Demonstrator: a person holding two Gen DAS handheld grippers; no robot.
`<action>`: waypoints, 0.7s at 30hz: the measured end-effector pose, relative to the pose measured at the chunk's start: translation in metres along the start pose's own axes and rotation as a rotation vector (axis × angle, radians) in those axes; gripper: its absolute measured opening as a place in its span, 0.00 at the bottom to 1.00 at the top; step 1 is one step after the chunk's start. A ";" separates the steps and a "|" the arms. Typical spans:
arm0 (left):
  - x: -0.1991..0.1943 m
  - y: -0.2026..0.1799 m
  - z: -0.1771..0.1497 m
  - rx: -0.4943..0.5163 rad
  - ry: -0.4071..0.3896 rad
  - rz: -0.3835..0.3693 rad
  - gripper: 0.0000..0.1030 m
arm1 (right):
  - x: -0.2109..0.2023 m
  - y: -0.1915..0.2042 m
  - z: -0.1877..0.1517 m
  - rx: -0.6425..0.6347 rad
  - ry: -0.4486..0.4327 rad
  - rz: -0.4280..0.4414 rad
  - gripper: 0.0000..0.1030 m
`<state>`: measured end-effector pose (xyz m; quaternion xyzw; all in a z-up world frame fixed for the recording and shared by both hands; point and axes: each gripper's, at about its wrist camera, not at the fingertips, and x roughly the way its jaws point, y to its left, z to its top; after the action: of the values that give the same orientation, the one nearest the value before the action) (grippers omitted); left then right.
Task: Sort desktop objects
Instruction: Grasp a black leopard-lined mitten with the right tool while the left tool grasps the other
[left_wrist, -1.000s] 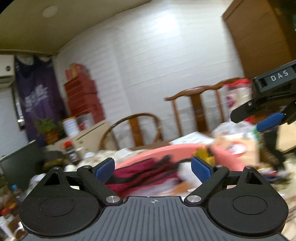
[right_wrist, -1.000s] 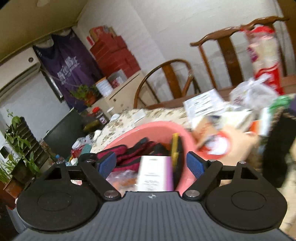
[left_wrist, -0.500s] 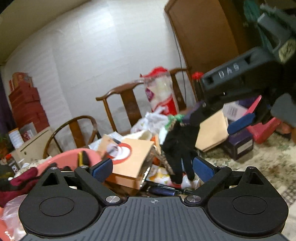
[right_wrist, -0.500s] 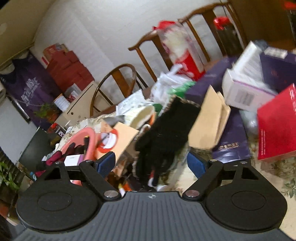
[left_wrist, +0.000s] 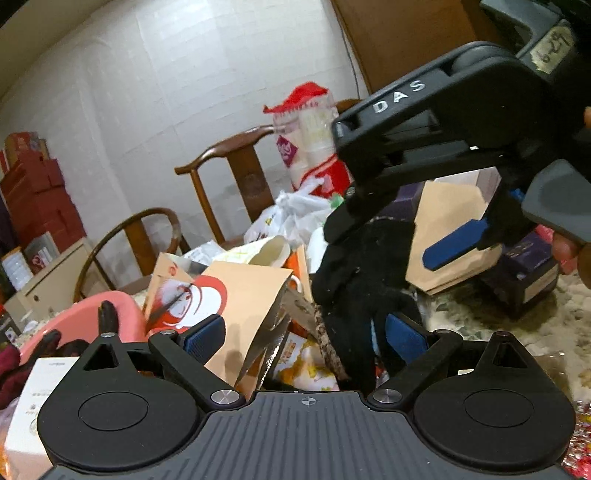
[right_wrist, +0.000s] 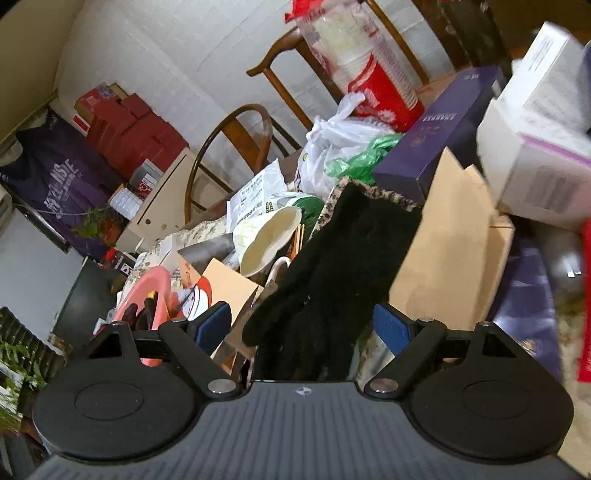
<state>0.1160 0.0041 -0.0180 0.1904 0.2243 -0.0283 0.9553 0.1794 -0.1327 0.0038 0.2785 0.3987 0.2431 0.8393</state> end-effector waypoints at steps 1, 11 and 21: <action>0.003 0.000 -0.001 0.003 0.003 0.000 0.96 | 0.005 -0.001 0.001 0.009 0.008 -0.001 0.85; 0.024 -0.002 -0.003 0.005 -0.001 -0.025 1.00 | 0.009 0.005 0.008 0.050 0.020 0.089 0.84; 0.024 0.005 -0.009 -0.053 -0.016 -0.090 0.78 | 0.034 0.005 0.010 -0.008 0.051 -0.058 0.83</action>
<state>0.1344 0.0125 -0.0346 0.1544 0.2255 -0.0669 0.9596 0.2052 -0.1100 -0.0057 0.2573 0.4267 0.2273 0.8367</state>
